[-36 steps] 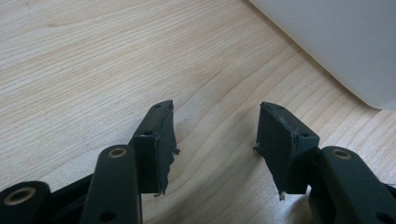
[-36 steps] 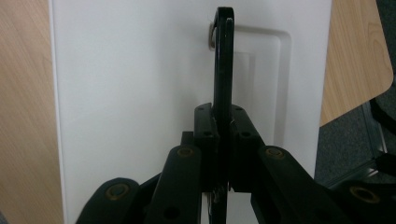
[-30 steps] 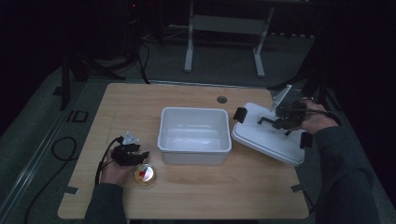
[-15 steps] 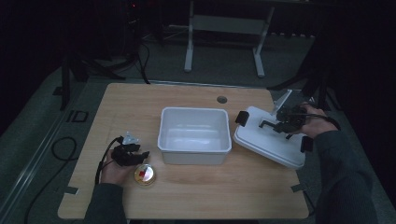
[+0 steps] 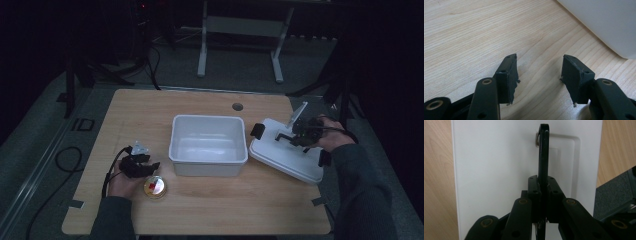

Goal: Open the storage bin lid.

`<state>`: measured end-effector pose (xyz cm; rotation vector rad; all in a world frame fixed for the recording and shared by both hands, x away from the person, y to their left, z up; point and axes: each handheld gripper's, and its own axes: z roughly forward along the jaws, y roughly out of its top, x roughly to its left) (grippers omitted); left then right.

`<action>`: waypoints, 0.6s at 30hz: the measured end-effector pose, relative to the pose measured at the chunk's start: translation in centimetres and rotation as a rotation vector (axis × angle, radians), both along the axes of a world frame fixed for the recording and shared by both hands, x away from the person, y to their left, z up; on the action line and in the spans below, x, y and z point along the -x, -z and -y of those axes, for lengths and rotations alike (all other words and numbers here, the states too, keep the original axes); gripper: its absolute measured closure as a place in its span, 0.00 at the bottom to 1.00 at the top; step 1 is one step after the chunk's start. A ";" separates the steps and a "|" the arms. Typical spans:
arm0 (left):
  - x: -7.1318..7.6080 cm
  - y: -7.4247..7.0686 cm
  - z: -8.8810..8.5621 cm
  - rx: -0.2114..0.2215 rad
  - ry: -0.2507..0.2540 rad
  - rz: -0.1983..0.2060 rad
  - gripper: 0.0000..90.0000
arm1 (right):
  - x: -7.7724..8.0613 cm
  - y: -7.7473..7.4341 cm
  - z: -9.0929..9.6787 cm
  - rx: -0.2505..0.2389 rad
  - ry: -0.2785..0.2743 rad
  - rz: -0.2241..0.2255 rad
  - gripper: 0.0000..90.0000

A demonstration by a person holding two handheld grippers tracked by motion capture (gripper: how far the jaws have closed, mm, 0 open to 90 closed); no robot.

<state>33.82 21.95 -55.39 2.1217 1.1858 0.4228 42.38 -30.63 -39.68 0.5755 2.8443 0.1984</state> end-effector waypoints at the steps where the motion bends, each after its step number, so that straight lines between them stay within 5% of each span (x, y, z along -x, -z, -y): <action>1: 0.0 0.0 0.0 0.000 0.000 0.000 0.52 | 0.0 0.2 0.0 0.003 0.000 0.000 0.94; 18: 0.0 0.0 0.0 0.000 0.001 0.000 0.52 | -0.2 3.0 -0.4 0.009 0.006 -0.017 0.94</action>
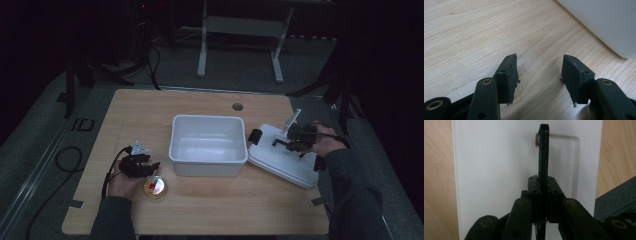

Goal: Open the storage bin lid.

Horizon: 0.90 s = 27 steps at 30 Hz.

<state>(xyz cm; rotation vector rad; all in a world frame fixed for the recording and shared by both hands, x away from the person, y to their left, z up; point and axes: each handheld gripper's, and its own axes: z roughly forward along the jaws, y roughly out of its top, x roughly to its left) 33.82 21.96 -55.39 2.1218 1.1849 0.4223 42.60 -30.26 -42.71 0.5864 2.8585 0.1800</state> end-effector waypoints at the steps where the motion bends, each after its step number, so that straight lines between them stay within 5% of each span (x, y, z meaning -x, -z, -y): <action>1: 0.0 0.0 0.0 -0.002 0.001 -0.001 0.52 | 0.0 0.1 0.0 -0.001 0.003 0.000 0.94; 27: 0.0 0.0 0.0 -0.001 0.001 0.001 0.52 | -0.3 2.7 0.0 -0.002 0.029 -0.014 0.94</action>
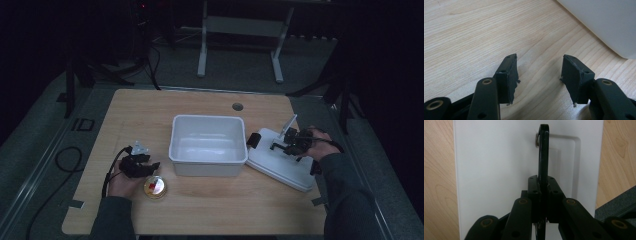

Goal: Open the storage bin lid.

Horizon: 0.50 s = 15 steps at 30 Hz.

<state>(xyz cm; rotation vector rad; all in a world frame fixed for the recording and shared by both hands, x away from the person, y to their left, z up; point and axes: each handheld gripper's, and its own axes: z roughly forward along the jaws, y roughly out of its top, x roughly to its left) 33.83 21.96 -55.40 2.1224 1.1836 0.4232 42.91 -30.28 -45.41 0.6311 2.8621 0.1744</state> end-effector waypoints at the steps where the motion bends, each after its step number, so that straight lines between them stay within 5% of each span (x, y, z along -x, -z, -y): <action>1: 0.0 0.0 0.0 0.000 0.000 0.000 0.52 | 0.0 0.0 0.0 0.000 0.000 0.000 0.94; 15: 0.0 0.0 0.0 0.000 0.000 0.001 0.52 | 0.0 1.0 -0.4 0.010 -0.009 -0.005 0.94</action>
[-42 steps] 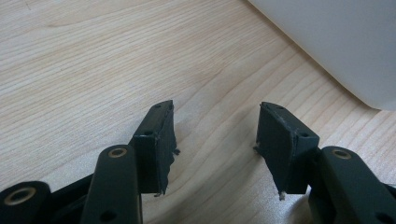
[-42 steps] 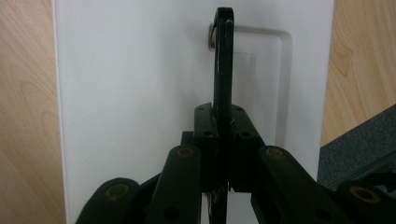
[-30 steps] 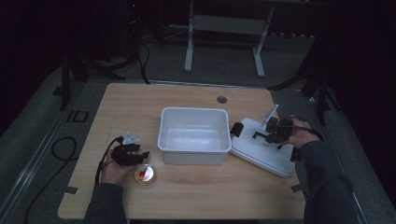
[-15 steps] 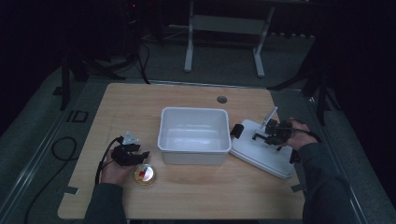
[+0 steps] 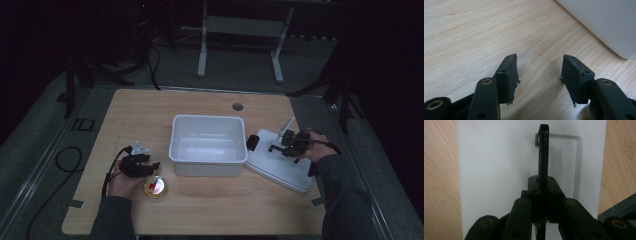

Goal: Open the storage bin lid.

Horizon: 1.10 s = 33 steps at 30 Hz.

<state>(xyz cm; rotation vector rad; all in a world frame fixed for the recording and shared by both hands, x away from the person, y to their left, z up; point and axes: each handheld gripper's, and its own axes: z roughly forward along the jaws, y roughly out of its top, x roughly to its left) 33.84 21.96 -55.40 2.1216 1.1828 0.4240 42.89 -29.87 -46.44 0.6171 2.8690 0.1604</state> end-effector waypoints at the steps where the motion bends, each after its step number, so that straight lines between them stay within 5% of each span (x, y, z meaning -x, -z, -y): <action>1: 0.0 0.0 0.0 0.000 0.000 0.000 0.52 | 0.0 0.0 -0.1 0.002 -0.001 0.000 0.94; 19: 0.0 0.0 0.0 -0.002 0.000 0.000 0.52 | 0.5 0.6 -0.9 -0.009 -0.030 0.006 0.93; 33: 0.0 0.0 0.0 -0.003 0.000 -0.001 0.52 | 1.2 0.7 -0.9 -0.070 -0.004 0.018 0.62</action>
